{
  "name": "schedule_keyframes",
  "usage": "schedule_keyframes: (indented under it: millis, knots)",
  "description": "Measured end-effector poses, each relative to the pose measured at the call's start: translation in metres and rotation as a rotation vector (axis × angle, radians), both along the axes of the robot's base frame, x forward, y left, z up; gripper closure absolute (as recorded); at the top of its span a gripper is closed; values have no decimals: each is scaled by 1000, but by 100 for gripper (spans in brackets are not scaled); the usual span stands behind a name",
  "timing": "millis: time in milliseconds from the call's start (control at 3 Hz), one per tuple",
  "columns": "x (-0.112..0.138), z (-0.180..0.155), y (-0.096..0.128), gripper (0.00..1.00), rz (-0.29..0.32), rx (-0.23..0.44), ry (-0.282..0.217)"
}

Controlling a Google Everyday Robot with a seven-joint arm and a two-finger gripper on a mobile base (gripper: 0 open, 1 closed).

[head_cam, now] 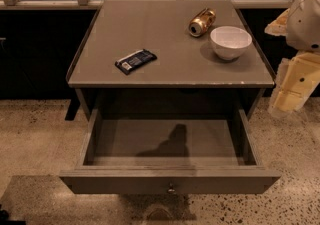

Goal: Place rxbar blueberry into top drawer

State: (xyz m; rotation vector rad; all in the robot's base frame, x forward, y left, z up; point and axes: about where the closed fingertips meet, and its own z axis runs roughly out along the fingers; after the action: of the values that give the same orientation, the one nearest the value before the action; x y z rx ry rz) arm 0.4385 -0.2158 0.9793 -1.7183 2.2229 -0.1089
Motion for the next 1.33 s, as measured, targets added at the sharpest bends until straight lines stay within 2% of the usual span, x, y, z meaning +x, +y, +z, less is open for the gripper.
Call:
schedule_keyframes:
  millis: [333, 667, 1000, 1333]
  knots:
    - [2, 1, 1, 0, 3, 6, -5]
    - [33, -4, 21, 0, 58, 69, -2]
    - [81, -17, 60, 0, 117, 173, -4]
    - [120, -27, 107, 0, 177, 255, -28]
